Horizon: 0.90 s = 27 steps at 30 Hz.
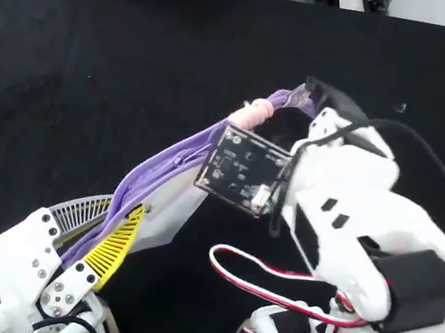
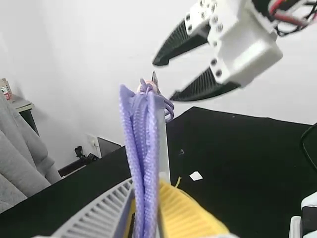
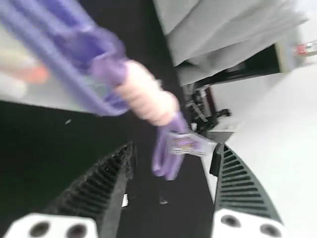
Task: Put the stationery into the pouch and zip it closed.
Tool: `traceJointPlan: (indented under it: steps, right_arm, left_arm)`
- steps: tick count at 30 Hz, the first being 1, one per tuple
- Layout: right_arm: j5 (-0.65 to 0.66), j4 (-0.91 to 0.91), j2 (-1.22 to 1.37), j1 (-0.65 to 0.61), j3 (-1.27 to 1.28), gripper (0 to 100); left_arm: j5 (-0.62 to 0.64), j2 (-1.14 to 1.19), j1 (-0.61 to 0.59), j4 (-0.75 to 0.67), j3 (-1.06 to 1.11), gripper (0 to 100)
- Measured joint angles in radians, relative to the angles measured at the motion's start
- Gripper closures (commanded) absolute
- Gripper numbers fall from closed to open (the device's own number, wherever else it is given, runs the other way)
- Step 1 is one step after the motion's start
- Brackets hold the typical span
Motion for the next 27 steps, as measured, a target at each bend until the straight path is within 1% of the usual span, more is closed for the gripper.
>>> traceJointPlan:
  steps: [3,7,20,22,27]
  right_arm:
    - [0.003,0.000,-0.005,-0.031,0.054,74.7]
    - [0.003,-0.005,-0.005,-0.074,0.054,74.8]
    - [0.015,-0.097,0.021,-0.081,0.061,75.2]
    - [0.026,-0.097,0.066,-0.084,0.061,79.2]
    - [0.031,-0.098,0.080,-0.078,0.044,95.9]
  left_arm:
    - [0.000,0.000,0.000,-0.002,0.000,97]
    - [0.000,0.000,0.000,-0.002,0.000,97]
    - [0.000,0.000,0.009,-0.002,0.000,97]
    - [0.000,0.000,0.011,-0.002,0.000,97]
    - [0.000,0.000,0.009,-0.002,0.000,97]
